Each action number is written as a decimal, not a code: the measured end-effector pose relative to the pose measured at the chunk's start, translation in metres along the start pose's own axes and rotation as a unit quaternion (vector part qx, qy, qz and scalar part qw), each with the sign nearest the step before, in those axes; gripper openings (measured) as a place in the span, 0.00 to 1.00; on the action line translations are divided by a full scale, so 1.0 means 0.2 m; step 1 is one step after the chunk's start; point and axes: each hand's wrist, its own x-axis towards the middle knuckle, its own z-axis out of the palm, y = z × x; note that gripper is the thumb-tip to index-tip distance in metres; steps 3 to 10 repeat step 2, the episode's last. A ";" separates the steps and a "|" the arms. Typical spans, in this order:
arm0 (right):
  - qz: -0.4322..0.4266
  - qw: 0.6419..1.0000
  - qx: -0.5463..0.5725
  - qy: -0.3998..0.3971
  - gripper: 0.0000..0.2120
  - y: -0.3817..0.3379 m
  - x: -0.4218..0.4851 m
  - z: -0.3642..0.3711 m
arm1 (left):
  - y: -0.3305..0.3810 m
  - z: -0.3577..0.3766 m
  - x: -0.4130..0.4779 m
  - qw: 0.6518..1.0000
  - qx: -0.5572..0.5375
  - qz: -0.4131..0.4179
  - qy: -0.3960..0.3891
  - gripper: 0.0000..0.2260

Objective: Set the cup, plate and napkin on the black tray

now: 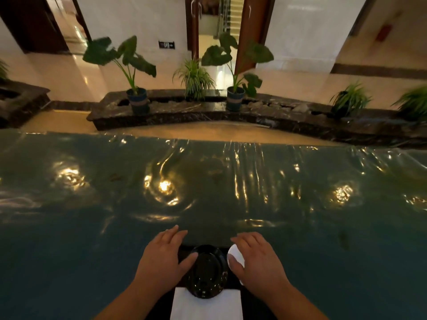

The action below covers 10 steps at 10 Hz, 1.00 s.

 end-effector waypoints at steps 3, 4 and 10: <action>0.037 0.999 -0.013 0.004 0.30 0.00 0.16 -0.20 | 0.08 -0.19 0.11 0.998 0.021 0.023 0.057 0.38; 0.037 0.999 -0.013 0.004 0.30 0.00 0.16 -0.20 | 0.08 -0.19 0.11 0.998 0.021 0.023 0.057 0.38; 0.037 0.999 -0.013 0.004 0.30 0.00 0.16 -0.20 | 0.08 -0.19 0.11 0.998 0.021 0.023 0.057 0.38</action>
